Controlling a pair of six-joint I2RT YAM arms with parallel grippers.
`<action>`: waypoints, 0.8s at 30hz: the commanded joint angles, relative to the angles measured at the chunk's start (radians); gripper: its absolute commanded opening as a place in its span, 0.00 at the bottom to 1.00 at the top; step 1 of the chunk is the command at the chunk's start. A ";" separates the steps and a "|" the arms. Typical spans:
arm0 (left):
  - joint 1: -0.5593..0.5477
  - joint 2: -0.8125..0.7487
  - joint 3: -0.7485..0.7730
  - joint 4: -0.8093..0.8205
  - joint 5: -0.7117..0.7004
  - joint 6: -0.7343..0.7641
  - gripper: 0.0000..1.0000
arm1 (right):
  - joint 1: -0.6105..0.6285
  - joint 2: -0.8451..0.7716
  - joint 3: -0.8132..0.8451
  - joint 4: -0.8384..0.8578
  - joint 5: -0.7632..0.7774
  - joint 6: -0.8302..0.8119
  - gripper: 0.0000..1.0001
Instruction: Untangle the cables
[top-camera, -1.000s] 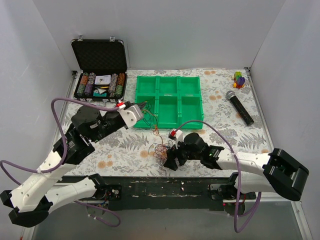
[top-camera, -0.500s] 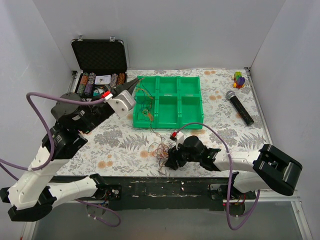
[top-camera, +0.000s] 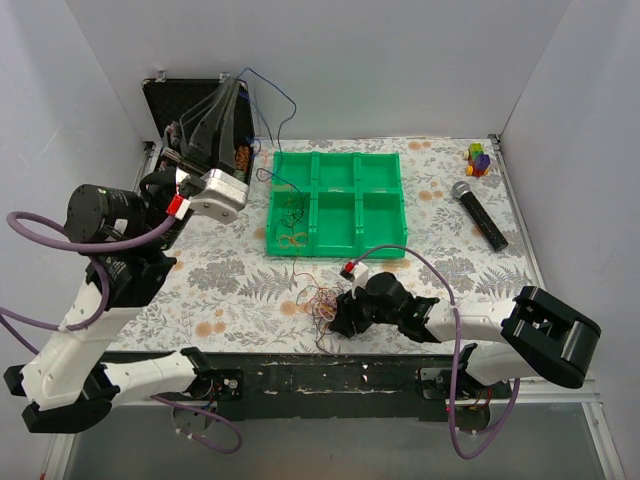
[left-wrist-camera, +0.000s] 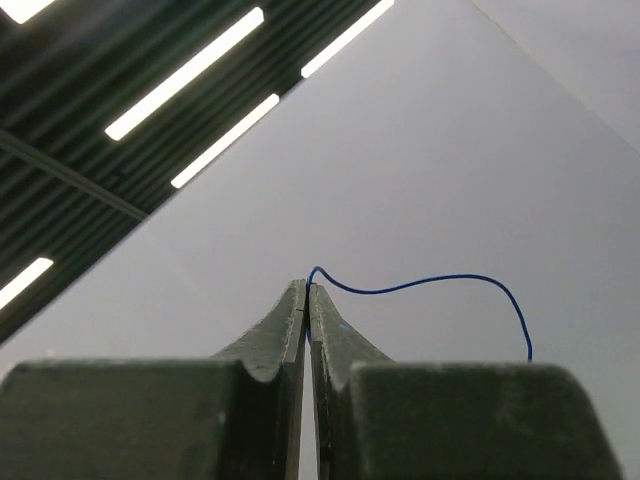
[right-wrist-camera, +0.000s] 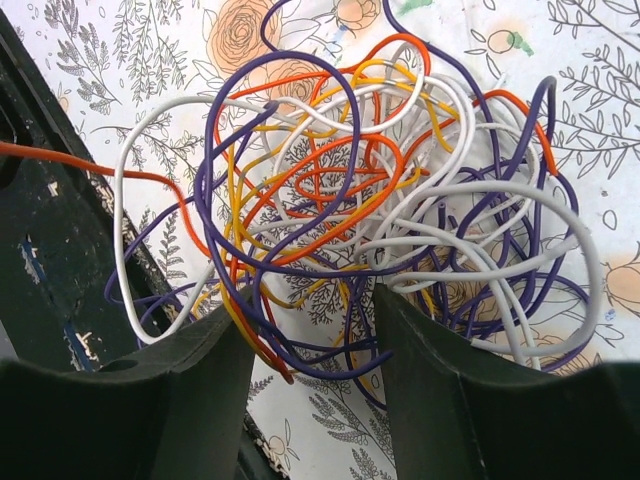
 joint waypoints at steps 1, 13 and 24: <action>0.002 0.040 0.044 0.239 0.026 0.183 0.00 | 0.013 0.031 -0.038 -0.049 0.012 0.023 0.57; 0.004 0.073 0.047 0.281 0.072 0.178 0.00 | 0.017 -0.018 -0.041 -0.074 0.039 0.001 0.56; 0.004 0.021 -0.368 0.135 0.005 -0.165 0.00 | 0.017 -0.294 -0.075 -0.120 0.113 0.014 0.56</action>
